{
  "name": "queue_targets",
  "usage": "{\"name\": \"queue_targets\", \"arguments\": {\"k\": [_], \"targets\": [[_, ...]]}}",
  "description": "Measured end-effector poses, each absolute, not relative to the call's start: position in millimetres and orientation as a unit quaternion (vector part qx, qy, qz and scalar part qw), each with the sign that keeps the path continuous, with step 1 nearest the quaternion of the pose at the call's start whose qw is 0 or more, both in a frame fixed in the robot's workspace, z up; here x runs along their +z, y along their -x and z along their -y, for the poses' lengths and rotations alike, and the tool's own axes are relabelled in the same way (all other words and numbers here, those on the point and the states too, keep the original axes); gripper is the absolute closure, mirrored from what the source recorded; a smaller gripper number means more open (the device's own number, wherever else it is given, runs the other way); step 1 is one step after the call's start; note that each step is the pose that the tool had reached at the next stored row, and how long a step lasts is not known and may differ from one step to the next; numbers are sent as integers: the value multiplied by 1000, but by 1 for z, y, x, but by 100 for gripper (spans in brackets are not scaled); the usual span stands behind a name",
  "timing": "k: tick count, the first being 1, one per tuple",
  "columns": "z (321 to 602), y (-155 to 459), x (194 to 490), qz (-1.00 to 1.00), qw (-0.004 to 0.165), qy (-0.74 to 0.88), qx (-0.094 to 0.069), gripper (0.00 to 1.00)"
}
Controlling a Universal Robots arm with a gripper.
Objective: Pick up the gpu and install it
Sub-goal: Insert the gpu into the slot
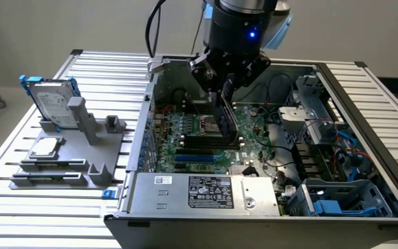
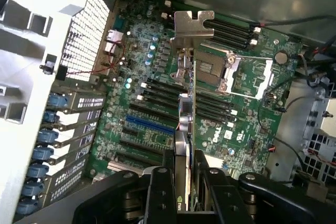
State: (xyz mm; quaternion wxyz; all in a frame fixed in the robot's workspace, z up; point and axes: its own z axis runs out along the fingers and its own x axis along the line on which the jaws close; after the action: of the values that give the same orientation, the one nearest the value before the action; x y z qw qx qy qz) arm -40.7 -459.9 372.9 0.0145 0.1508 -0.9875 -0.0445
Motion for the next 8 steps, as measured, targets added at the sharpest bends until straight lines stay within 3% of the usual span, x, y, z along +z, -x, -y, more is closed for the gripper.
{"name": "queue_targets", "arguments": {"k": [8], "targets": [[460, 41, 372, 974, 18, -222, -43, 73]]}}
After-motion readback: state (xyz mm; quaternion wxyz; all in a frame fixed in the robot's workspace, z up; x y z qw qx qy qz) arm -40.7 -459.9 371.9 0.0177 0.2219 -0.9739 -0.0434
